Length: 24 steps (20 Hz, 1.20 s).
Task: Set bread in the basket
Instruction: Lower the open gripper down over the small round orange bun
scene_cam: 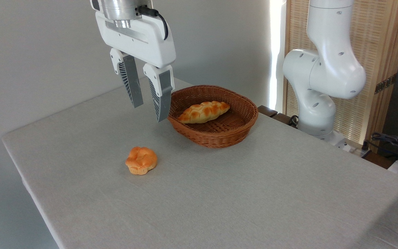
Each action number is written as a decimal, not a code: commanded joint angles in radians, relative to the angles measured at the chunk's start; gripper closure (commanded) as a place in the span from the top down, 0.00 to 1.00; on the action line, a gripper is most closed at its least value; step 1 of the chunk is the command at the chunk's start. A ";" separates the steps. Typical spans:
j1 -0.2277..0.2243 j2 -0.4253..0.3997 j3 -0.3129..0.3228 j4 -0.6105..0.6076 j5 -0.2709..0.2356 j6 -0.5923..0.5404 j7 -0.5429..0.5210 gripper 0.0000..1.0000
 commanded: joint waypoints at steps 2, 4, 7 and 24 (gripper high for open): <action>-0.004 0.007 0.002 0.007 -0.005 -0.014 0.005 1.00; -0.004 0.007 0.002 0.007 -0.005 -0.014 0.005 1.00; -0.004 0.007 0.001 0.006 -0.005 -0.014 0.004 1.00; -0.009 -0.022 -0.177 -0.350 -0.166 0.449 0.005 1.00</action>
